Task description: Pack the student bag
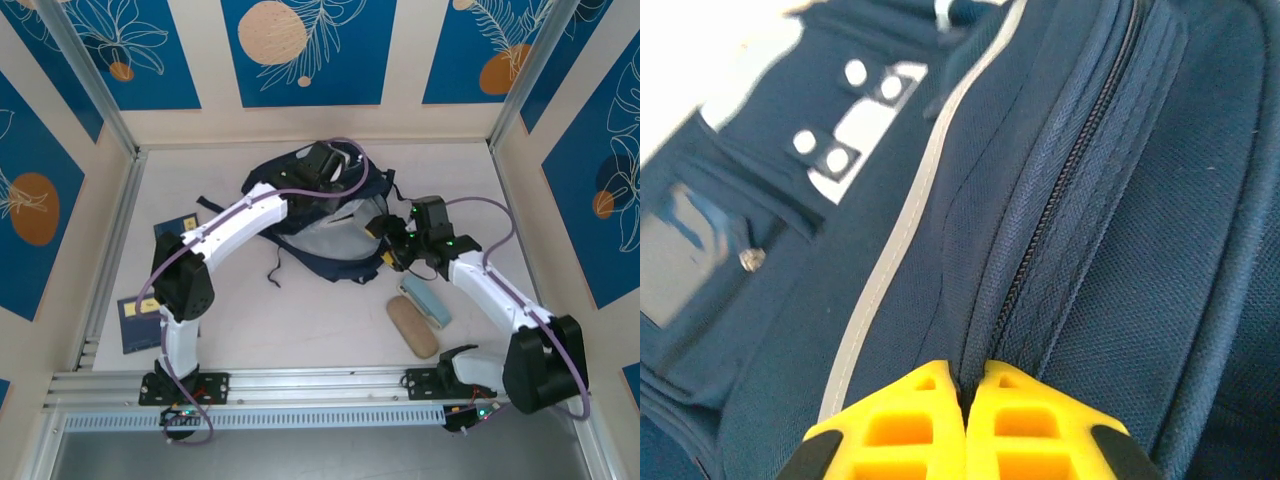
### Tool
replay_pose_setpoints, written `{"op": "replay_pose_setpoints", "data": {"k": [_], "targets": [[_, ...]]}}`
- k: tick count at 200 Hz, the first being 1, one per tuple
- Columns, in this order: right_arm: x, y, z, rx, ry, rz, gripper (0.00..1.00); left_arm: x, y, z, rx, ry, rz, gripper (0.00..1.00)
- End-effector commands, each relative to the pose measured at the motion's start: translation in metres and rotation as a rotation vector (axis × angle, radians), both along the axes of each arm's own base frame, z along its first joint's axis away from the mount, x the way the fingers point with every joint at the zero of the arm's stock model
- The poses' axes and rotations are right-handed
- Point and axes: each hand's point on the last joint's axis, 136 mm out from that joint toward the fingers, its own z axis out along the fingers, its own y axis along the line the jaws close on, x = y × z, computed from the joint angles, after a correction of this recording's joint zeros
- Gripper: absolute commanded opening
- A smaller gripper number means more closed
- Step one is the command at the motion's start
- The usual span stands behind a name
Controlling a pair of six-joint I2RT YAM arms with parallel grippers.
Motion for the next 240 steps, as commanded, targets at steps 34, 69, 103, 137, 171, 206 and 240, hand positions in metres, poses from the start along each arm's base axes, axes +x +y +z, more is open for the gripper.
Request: {"op": "replay_pose_setpoints", "data": {"k": [34,69,103,137,171,206,240], "targets": [[-0.015,-0.028,0.033,-0.154,-0.161,0.115,0.95,-0.015,0.067,0.011,-0.125,0.02,0.235,0.69],[-0.009,-0.012,0.046,-0.185,-0.212,0.196,0.99,-0.041,0.138,-0.017,-0.077,0.094,0.419,0.85],[-0.004,0.01,0.045,-0.195,-0.225,0.244,0.99,-0.085,0.206,-0.06,-0.059,0.194,0.613,1.0],[0.001,0.033,0.038,-0.174,-0.203,0.291,0.99,-0.132,0.269,-0.101,-0.002,0.284,0.841,1.0],[0.003,0.05,0.034,-0.171,-0.189,0.333,0.99,-0.165,0.319,-0.128,0.03,0.349,1.05,1.0],[0.003,0.06,0.032,-0.167,-0.175,0.354,1.0,-0.171,0.326,-0.157,-0.072,0.438,1.094,1.0],[0.002,0.062,0.027,-0.163,-0.156,0.356,1.0,-0.174,0.329,-0.175,-0.081,0.483,1.115,1.0]]}}
